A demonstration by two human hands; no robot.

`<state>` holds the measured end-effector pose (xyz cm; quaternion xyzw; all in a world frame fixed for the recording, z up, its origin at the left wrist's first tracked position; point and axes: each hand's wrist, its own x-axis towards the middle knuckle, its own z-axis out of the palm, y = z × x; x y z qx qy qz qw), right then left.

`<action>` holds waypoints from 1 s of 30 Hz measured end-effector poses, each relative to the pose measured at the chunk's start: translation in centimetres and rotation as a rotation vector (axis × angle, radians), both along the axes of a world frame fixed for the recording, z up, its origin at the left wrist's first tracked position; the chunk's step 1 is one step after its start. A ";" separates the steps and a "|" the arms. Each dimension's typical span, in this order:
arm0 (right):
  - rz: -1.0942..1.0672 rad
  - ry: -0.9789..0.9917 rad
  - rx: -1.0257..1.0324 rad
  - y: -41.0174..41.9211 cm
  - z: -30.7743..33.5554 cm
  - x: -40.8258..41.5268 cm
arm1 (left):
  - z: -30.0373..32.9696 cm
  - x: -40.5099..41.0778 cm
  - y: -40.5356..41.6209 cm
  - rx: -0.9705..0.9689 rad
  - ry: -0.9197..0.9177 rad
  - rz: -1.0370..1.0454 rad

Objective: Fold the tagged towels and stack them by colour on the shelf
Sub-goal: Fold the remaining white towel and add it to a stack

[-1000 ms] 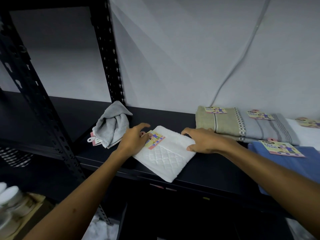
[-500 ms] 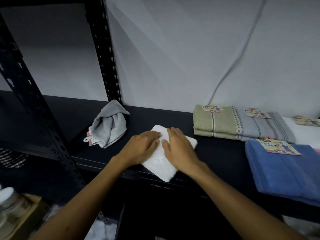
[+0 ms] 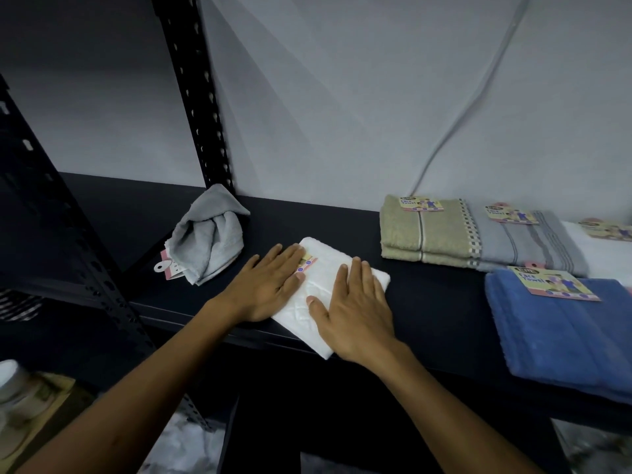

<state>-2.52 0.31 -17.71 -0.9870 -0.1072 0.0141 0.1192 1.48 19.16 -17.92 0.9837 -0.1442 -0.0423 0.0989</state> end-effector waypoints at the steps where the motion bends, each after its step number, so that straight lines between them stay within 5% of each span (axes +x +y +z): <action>1: 0.003 0.014 -0.001 -0.3 0.1 -0.2 | -0.1 -0.1 0.1 -0.005 -0.023 0.020; 4: 0.008 -0.058 0.036 -1.5 0.6 -0.3 | -0.2 -0.8 -0.1 -0.068 -0.281 0.146; 7: -0.038 -0.229 0.298 -2.9 1.4 0.8 | -0.4 -3.0 -0.8 -0.295 -0.591 0.322; 9: -0.087 -0.217 0.431 -3.7 1.4 1.5 | -0.6 -5.4 -1.5 -0.470 -0.661 0.464; 11: -0.138 -0.181 0.349 -4.2 1.0 1.5 | -0.8 -8.2 -2.8 -0.589 -0.681 0.565; 15: -0.190 -0.170 0.312 -4.8 0.4 -0.1 | -1.7 -12.5 -6.2 -0.821 -0.455 0.621; 22: -0.262 -0.177 0.488 -6.3 0.7 -8.3 | -2.5 -14.7 -8.1 -1.624 0.018 0.532; 30: -0.205 0.068 1.084 -9.0 -3.4 -13.2 | -4.4 -16.2 -6.6 -1.527 0.163 0.259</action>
